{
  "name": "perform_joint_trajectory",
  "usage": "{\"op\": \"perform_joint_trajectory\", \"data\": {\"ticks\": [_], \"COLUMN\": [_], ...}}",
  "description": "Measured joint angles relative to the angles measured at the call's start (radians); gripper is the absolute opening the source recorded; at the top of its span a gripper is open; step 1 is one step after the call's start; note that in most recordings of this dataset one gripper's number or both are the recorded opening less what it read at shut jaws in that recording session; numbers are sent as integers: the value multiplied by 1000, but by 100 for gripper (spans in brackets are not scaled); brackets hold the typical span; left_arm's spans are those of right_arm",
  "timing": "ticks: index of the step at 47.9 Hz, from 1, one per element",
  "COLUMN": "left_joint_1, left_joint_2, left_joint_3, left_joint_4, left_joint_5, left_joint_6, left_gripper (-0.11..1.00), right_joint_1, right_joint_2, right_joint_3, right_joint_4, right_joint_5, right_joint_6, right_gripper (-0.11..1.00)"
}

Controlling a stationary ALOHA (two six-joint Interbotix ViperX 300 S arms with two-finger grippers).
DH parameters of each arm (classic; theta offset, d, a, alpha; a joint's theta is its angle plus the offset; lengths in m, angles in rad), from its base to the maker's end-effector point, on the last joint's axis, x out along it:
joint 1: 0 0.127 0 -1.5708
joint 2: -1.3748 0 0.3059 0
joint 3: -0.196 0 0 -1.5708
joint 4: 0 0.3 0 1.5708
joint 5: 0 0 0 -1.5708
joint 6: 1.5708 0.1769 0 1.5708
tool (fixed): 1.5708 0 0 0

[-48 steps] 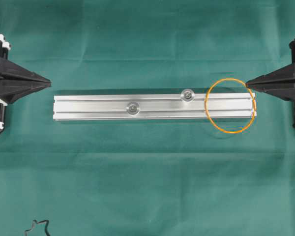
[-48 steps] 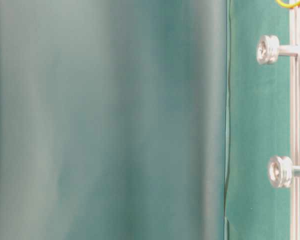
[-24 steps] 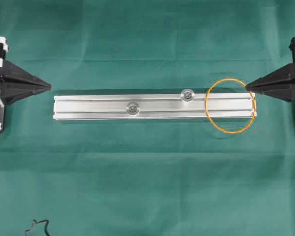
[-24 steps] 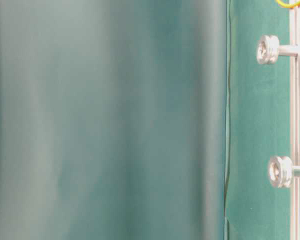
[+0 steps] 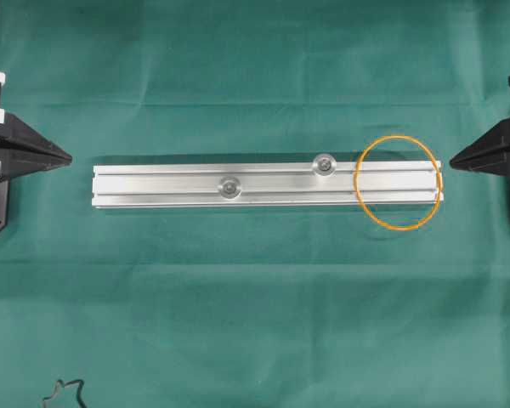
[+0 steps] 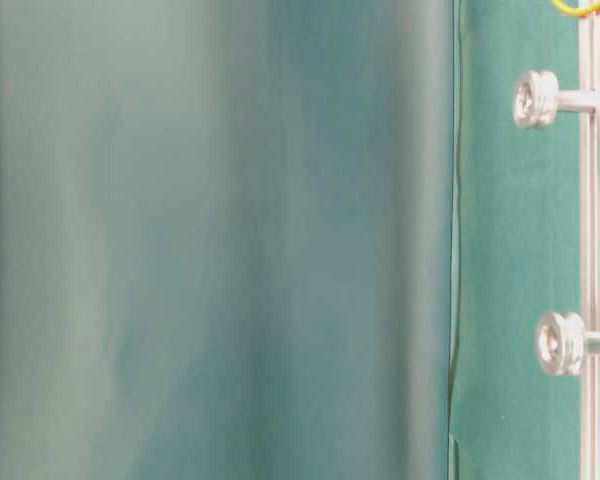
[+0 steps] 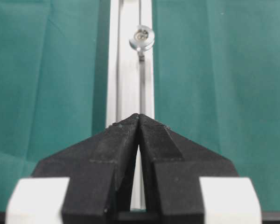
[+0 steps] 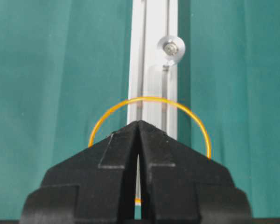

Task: Hook the rubber onto the shaft.
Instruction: 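Move the right gripper toward the orange rubber band on the rail end, then open the right gripper and position it above the band's edge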

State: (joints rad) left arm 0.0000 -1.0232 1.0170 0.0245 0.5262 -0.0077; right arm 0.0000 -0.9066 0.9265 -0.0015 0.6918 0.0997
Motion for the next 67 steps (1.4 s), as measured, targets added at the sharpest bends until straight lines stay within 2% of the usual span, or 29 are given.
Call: {"op": "perform_joint_trajectory", "data": {"ticks": [14, 45, 67], "left_joint_1": [0, 2, 2], "left_joint_2": [0, 2, 2], "left_joint_3": [0, 0, 0], "left_joint_4": [0, 0, 0], "left_joint_5": [0, 3, 6], "left_joint_6": [0, 0, 0], "left_gripper": [0, 0, 0], "right_joint_1": [0, 0, 0], "right_joint_2": [34, 120, 149], "right_joint_3": [-6, -132, -143], "right_joint_4": [0, 0, 0], "right_joint_5": [41, 391, 420], "right_joint_6": [3, 2, 2], "right_gripper": [3, 3, 3]}}
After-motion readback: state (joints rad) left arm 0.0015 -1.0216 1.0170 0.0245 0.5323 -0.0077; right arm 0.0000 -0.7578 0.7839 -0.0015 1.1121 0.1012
